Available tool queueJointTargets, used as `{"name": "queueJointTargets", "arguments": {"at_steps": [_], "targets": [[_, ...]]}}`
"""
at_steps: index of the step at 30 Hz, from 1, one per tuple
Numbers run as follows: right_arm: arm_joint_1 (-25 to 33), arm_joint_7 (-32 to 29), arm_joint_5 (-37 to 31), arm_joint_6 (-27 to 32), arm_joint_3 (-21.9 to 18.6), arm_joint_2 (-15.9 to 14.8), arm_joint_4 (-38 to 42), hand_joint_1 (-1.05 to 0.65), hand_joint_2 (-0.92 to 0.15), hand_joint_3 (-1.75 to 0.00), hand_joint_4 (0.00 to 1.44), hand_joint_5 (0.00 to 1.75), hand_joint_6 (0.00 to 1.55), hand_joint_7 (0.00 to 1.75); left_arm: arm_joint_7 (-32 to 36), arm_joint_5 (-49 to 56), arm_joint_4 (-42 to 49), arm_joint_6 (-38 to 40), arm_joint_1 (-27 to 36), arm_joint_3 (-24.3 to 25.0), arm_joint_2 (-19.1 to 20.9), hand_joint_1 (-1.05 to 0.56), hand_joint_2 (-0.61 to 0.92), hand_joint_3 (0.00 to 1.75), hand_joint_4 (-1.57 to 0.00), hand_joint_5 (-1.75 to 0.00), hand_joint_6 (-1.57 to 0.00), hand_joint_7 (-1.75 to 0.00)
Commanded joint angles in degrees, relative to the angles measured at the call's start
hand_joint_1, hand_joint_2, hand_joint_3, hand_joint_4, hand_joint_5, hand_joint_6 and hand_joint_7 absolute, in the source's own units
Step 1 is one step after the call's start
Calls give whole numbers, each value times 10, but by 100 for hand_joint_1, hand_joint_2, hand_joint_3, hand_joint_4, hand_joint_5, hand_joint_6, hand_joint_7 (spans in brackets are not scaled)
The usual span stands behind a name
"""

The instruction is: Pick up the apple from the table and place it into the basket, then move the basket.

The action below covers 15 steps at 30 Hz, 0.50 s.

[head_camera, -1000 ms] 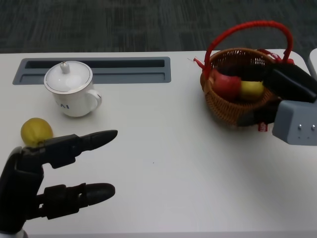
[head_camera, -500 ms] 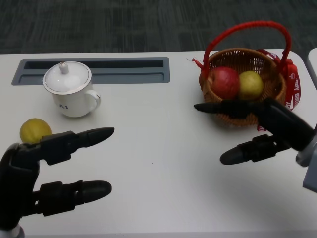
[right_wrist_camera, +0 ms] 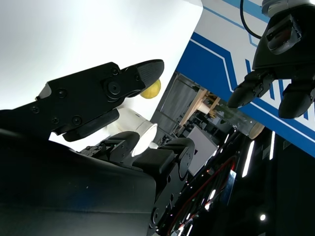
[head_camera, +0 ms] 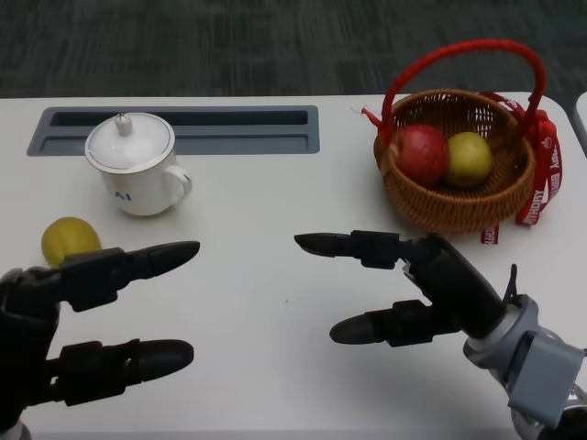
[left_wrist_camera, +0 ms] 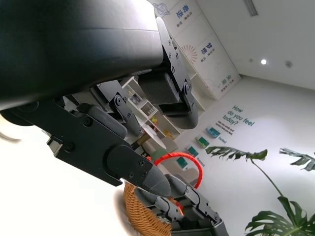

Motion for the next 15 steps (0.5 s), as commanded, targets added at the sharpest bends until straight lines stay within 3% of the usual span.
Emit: {"name": "queueJointTargets", "arguments": {"at_steps": [1, 15], "targets": [[7, 6, 5, -14, -7, -2, 1, -41, -82, 0, 70, 1, 65, 1, 1, -1, 2, -17, 8, 8, 0, -35, 74, 0, -99, -2, -89, -1], [26, 40, 32, -40, -14, -8, -13, -40, -81, 0, 72, 1, 68, 1, 1, 3, -3, -25, 31, 16, -9, -34, 74, 0, -100, -1, -92, -1]]}}
